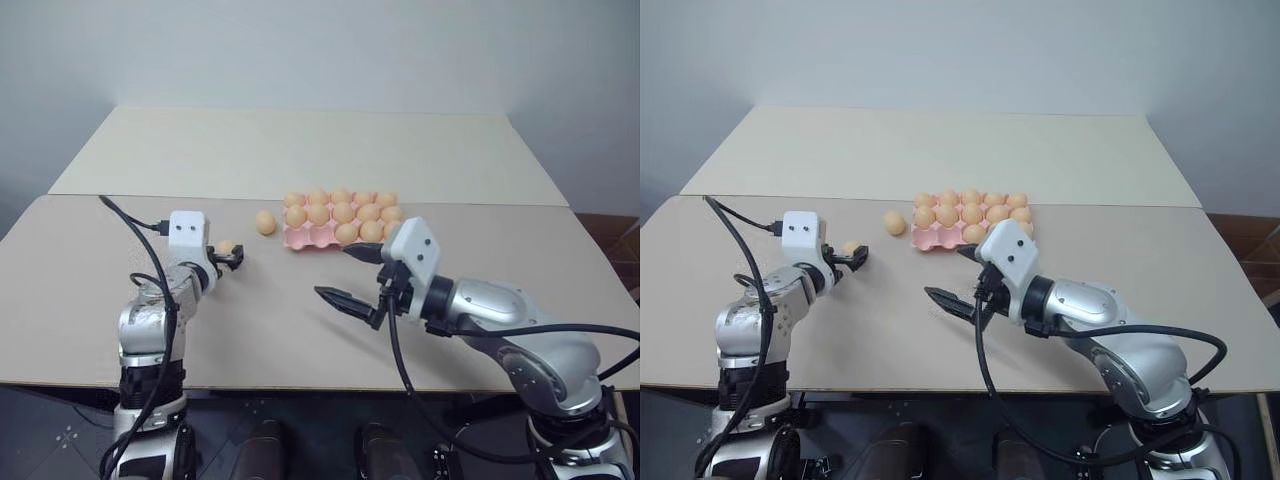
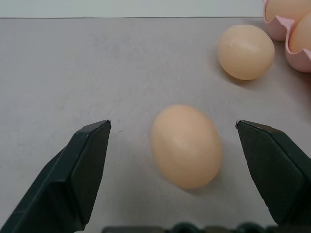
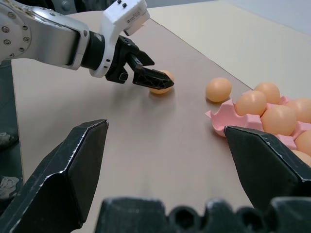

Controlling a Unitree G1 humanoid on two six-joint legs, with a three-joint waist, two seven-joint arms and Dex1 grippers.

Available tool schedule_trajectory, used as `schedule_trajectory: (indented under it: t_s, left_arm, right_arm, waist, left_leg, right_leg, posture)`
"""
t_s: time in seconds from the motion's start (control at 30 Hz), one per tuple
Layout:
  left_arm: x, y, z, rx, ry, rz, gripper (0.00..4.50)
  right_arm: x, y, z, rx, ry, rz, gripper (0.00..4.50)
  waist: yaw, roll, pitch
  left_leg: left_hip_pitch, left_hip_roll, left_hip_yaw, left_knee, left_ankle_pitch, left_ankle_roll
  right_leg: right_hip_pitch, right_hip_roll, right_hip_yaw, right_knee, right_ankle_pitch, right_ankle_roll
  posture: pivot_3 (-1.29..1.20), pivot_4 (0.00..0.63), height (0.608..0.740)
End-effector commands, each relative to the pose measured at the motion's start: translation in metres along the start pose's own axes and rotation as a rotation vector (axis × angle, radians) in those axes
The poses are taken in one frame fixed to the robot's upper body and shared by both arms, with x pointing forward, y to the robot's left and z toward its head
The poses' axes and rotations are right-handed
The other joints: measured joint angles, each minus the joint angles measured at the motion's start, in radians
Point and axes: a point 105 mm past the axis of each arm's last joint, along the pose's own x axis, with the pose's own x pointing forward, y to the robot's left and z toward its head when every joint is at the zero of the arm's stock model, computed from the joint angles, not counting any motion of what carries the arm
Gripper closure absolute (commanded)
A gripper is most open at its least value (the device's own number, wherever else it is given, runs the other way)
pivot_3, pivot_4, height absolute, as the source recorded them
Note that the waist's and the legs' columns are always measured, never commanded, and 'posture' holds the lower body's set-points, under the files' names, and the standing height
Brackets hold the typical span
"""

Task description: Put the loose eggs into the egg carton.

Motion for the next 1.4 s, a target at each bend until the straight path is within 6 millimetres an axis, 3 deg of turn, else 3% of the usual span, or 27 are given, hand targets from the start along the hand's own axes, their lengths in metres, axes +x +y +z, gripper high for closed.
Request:
schedule_trajectory:
  t_s: [0.03, 0.07, 0.17, 0.33, 0.47, 0.57, 0.73, 0.97, 1.2, 1.4]
  left_arm:
    - [0.003, -0.003, 0.01, 0.006, -0.041, -0.026, 0.02]
    - [0.005, -0.003, 0.009, 0.005, -0.04, -0.028, 0.02]
    - [0.007, -0.006, 0.009, 0.005, -0.042, -0.042, 0.62]
    - [0.009, -0.007, 0.008, 0.01, -0.047, -0.045, 2.25]
    - [0.003, -0.01, 0.015, 0.043, -0.091, -0.058, 2.98]
    - [-0.011, -0.026, 0.025, 0.115, -0.152, -0.113, 3.06]
    - [-0.026, -0.078, 0.036, 0.201, -0.217, -0.304, 3.09]
    - [-0.002, -0.13, 0.047, 0.282, -0.219, -0.486, 3.09]
    - [0.02, -0.153, 0.052, 0.401, -0.23, -0.553, 3.09]
    - [0.028, -0.15, 0.054, 0.456, -0.248, -0.535, 3.09]
  right_arm:
    - [-0.001, 0.001, 0.012, -0.048, -0.035, -0.003, 0.0]
    - [-0.001, 0.001, 0.012, -0.049, -0.036, -0.003, 0.0]
    - [-0.001, 0.0, 0.014, -0.055, -0.045, -0.006, 0.0]
    - [-0.001, 0.0, 0.016, -0.057, -0.053, -0.012, 0.0]
    - [-0.003, 0.0, 0.016, -0.058, -0.051, -0.02, 0.0]
    - [-0.006, -0.001, 0.015, -0.061, -0.045, -0.031, 0.0]
    - [-0.013, -0.005, 0.014, -0.058, -0.031, -0.067, 0.0]
    - [-0.02, -0.008, 0.009, -0.044, 0.003, -0.089, 0.0]
    - [-0.019, -0.008, 0.01, -0.044, 0.002, -0.092, 0.0]
    - [-0.02, -0.008, 0.01, -0.042, -0.001, -0.097, 0.0]
  waist:
    - [0.0, 0.0, 0.0]
    - [0.0, 0.0, 0.0]
    - [-0.001, 0.0, 0.0]
    - [-0.001, 0.0, 0.0]
    - [-0.002, 0.0, 0.0]
    - [-0.004, 0.0, 0.0]
    - [0.004, 0.0, 0.0]
    - [0.009, 0.0, 0.0]
    - [0.004, 0.0, 0.0]
    - [0.004, 0.0, 0.0]
  left_leg:
    - [0.0, 0.0, 0.0, 0.0, 0.0, 0.0]
    - [0.0, 0.0, 0.0, 0.0, 0.0, 0.0]
    - [0.0, 0.0, 0.0, 0.0, 0.0, 0.0]
    - [0.0, 0.0, 0.0, 0.0, 0.0, 0.0]
    - [0.0, 0.0, 0.0, 0.0, 0.0, 0.0]
    - [-0.001, 0.0, 0.0, 0.0, 0.0, 0.0]
    - [-0.002, 0.0, 0.0, 0.0, 0.0, 0.0]
    - [-0.002, -0.001, 0.0, 0.0, 0.0, 0.0]
    - [-0.003, -0.001, 0.0, 0.0, 0.0, 0.0]
    - [-0.003, -0.001, 0.0, 0.0, 0.0, 0.0]
  right_leg:
    - [0.0, 0.0, 0.0, 0.0, 0.0, 0.0]
    - [0.0, 0.0, 0.0, 0.0, 0.0, 0.0]
    - [0.0, 0.0, 0.0, 0.0, 0.0, 0.0]
    - [0.0, 0.0, 0.0, 0.0, 0.0, 0.0]
    - [0.0, 0.0, 0.0, 0.0, 0.0, 0.0]
    - [0.0, 0.0, 0.0, 0.0, 0.0, 0.0]
    - [-0.002, -0.001, 0.0, 0.0, 0.0, 0.0]
    - [-0.001, 0.0, 0.0, 0.0, 0.0, 0.0]
    - [-0.002, 0.0, 0.0, -0.001, 0.0, 0.0]
    - [-0.003, 0.0, 0.0, -0.001, 0.0, 0.0]
  posture:
    - [0.0, 0.15, 0.74]
    - [0.0, 0.15, 0.74]
    - [0.0, 0.15, 0.74]
    - [0.0, 0.15, 0.74]
    - [0.0, 0.15, 0.74]
    - [0.0, 0.15, 0.74]
    - [0.0, 0.15, 0.74]
    - [0.0, 0.15, 0.74]
    - [0.0, 0.15, 0.74]
    - [0.0, 0.15, 0.74]
